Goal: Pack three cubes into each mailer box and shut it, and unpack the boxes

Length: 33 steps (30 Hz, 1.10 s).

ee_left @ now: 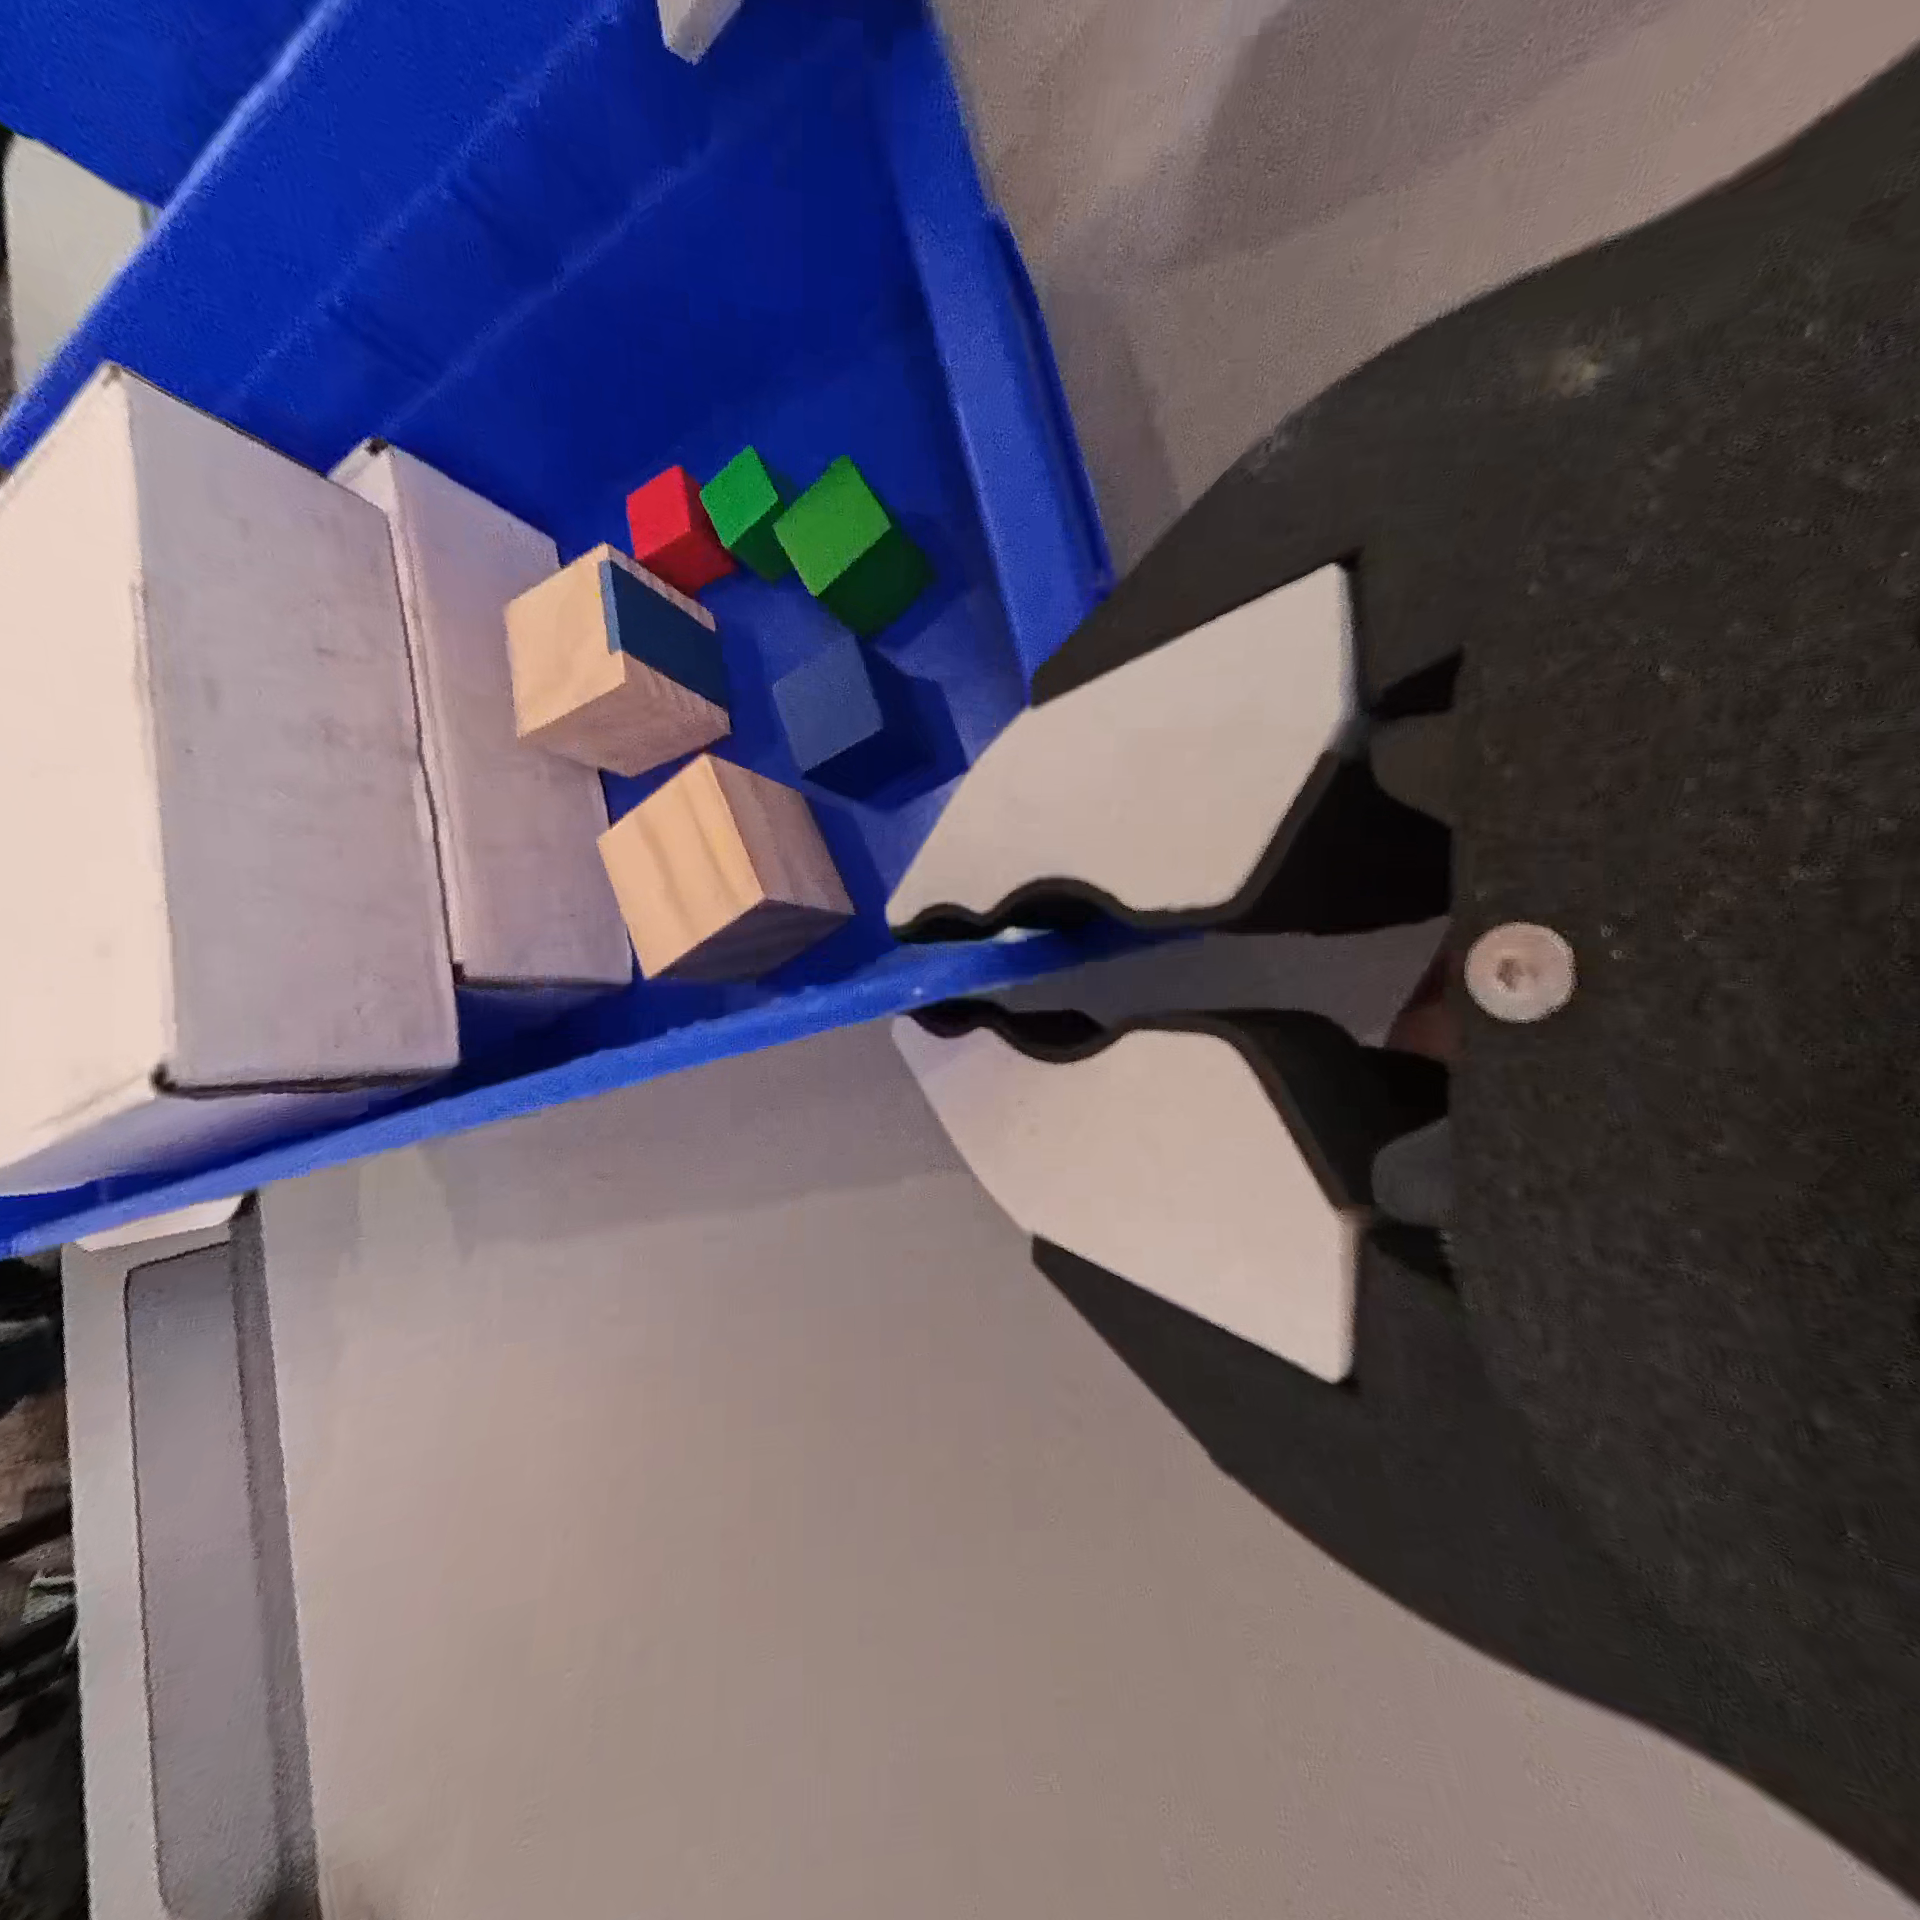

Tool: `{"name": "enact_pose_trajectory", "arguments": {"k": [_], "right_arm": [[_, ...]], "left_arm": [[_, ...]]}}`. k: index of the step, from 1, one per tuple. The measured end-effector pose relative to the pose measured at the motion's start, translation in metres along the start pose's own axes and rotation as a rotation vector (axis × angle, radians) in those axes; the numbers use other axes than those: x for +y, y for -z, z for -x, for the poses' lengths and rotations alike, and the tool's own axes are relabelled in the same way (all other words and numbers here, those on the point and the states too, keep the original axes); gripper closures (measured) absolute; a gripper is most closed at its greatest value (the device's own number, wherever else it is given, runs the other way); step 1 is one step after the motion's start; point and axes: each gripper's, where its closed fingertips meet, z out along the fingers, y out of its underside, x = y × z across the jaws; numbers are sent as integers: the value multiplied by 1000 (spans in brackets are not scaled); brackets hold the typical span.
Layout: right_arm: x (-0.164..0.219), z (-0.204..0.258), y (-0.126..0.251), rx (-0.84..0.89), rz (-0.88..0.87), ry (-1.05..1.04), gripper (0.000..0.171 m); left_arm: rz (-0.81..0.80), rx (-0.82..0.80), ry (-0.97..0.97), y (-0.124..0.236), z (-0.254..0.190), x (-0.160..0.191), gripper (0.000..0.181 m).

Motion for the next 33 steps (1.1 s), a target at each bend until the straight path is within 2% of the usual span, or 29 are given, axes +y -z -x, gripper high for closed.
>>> {"name": "enact_pose_trajectory", "arguments": {"k": [2, 5, 12, 17, 20, 23, 26, 29, 30, 31, 32, 33], "right_arm": [[-4, 10, 3, 60, -22, 61, 165], [-18, 37, 4, 94, -57, 62, 166], [-43, 161, -24, -4, -53, 49, 165], [-46, 253, -35, -50, -54, 64, 165], [-32, 287, -44, -78, -17, 96, 165], [-30, 295, -48, -69, -77, 131, 164], [-30, 296, -47, -103, -72, 131, 163], [-27, 300, -34, -260, -36, 155, 160], [-25, 299, -25, -323, -33, 176, 151], [-21, 295, -16, -371, -21, 211, 142], [-16, 286, -6, -395, -9, 252, 141], [-10, 274, 3, -414, 3, 292, 141]], "left_arm": [[-5, -76, -46, 5, 13, -2, 178], [-11, -81, -34, 13, 41, -11, 179], [-116, -232, -54, 60, 166, -28, 180], [-109, -274, -10, 94, 249, -3, 180], [-71, -273, 30, 97, 280, 24, 180], [-75, -211, 132, 92, 286, 39, 179], [-60, -245, 93, 93, 287, 39, 179], [-30, -296, 4, 106, 291, 34, 166], [-30, -239, -7, 111, 282, 29, 167], [-3, -145, -6, 115, 269, 28, 145], [37, -87, -5, 119, 261, 29, 128], [52, -88, -19, 126, 261, 29, 133]]}}
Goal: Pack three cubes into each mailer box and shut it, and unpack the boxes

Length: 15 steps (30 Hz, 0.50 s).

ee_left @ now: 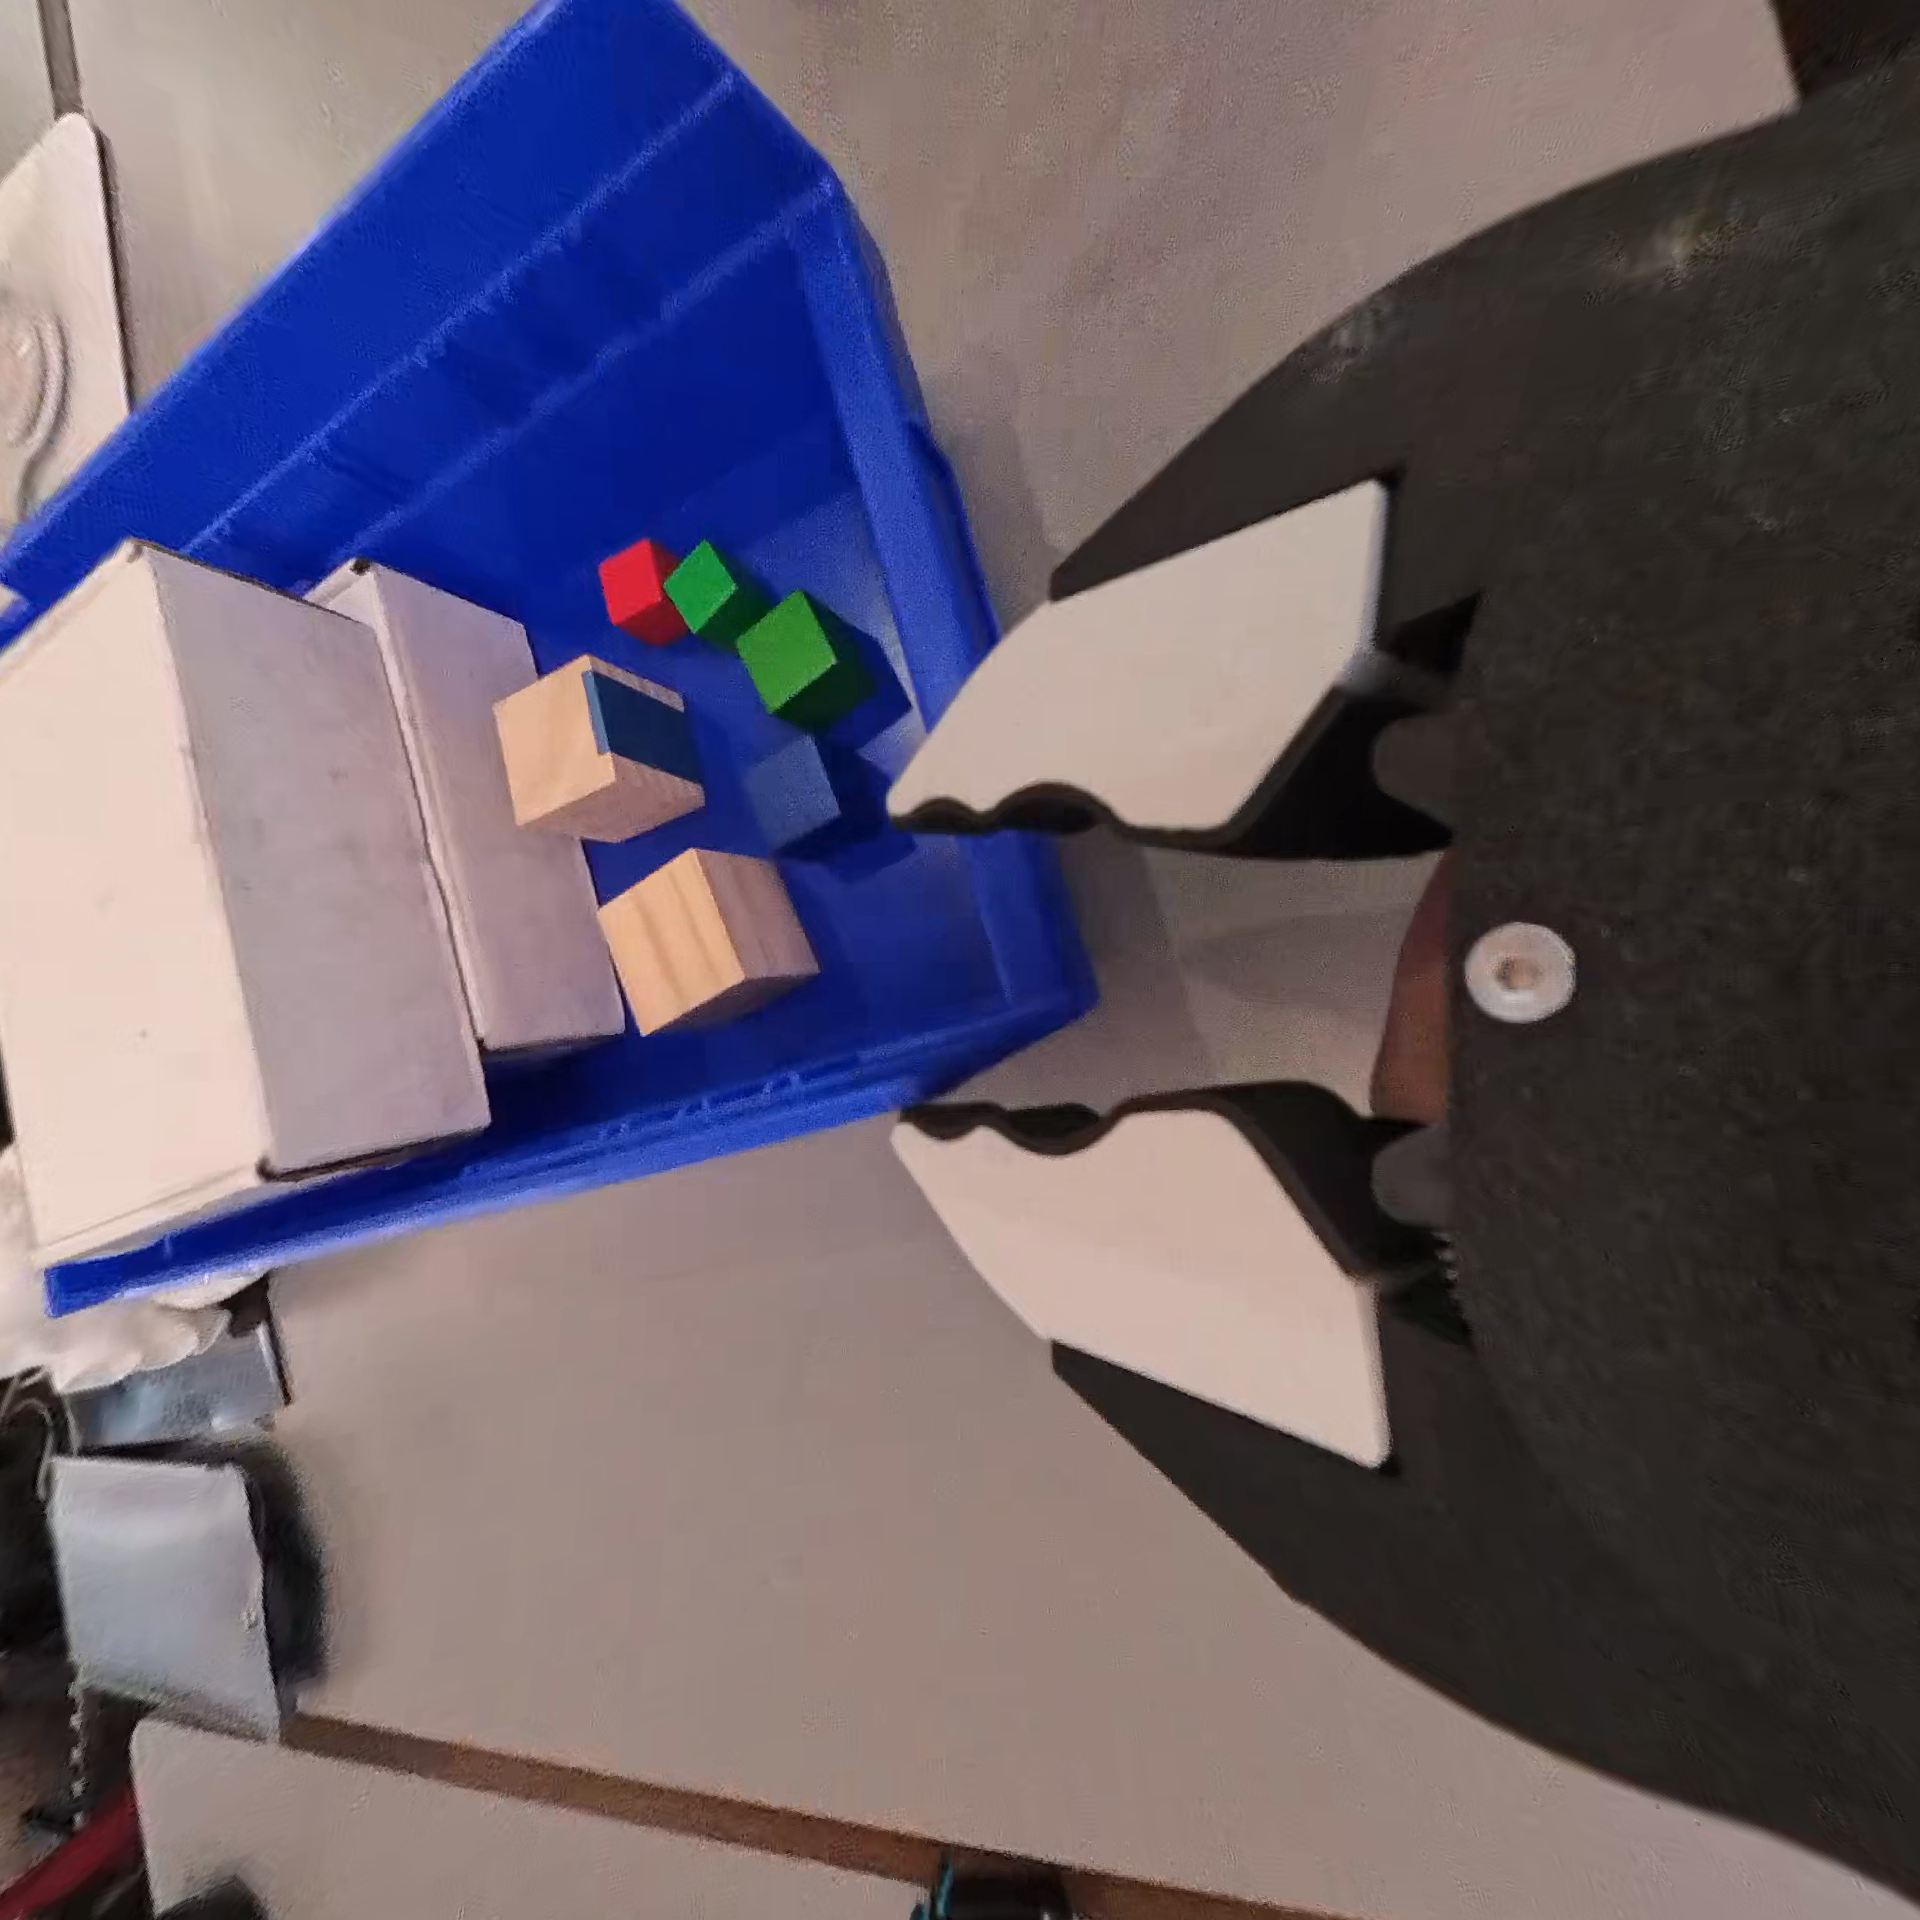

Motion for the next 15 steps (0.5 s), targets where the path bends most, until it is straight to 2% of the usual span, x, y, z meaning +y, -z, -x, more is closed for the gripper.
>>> {"name": "enact_pose_trajectory", "arguments": {"k": [1, 3, 5, 6, 7, 8, 10, 12, 15], "right_arm": [[10, -6, 13, -17, 17, 29, 136], [31, -23, 40, -51, 49, 56, 137], [59, -38, 67, -130, 110, 62, 142], [73, -50, 80, -156, 138, 58, 168], [88, -65, 93, -167, 164, 54, 171], [101, -88, 104, -117, 178, 46, 171], [124, -136, 126, 2, 176, 44, 171], [141, -159, 146, -35, 152, -27, 171], [161, -194, 169, -7, 175, -112, 171]], "left_arm": [[0, -21, -17, 7, 3, 0, 141], [33, -52, -18, 19, 11, 3, 139], [72, -11, -6, 31, 5, 2, 138], [78, 54, -28, 36, -9, -2, 146], [62, 168, -91, 43, -34, -8, 170], [12, 305, -181, 53, -66, -16, 181], [-100, 523, -334, 71, -132, -31, 181], [-113, 689, -412, 78, -186, -36, 181], [-108, 736, -410, 56, -229, -45, 181]]}}
